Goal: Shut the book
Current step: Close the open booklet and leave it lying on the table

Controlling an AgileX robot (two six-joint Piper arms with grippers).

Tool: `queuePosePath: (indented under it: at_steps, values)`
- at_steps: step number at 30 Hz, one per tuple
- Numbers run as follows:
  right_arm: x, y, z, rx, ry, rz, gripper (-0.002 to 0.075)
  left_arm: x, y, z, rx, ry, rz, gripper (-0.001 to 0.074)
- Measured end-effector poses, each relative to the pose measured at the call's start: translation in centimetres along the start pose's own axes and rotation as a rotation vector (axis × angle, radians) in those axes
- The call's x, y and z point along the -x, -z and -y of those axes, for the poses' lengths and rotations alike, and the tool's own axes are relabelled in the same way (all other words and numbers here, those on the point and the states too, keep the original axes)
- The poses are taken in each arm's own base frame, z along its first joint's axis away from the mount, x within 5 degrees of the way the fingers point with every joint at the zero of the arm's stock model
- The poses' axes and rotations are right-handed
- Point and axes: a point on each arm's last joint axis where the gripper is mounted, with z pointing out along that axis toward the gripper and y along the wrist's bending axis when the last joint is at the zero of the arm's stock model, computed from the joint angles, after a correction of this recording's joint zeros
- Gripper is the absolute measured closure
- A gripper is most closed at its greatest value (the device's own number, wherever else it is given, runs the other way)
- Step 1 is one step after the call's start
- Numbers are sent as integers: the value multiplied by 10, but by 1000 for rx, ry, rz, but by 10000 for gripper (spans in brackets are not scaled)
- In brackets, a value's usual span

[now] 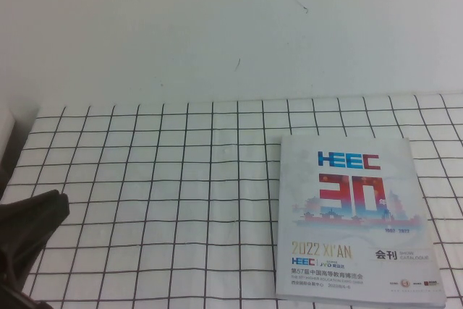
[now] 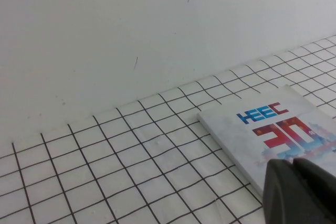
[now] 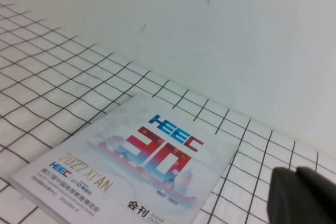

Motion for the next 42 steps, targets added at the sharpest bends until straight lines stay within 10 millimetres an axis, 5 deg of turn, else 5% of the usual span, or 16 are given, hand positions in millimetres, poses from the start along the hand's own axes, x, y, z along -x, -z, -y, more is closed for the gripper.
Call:
queuePosePath:
  at_steps: [17, 24, 36, 42]
  values:
    - [-39, -21, -11, 51, -11, -143, 729, -46, -12, -6, 24, -38, -139, 739]
    - [-45, -24, -13, 59, -14, -165, 729, -64, 0, -10, 56, -146, -54, 739]
    - [-45, -24, -13, 60, -16, -164, 729, -119, 23, -32, 356, -91, 141, 739]
    - [-45, -24, -13, 61, -17, -164, 729, -149, 23, -37, 451, -6, 64, 739]
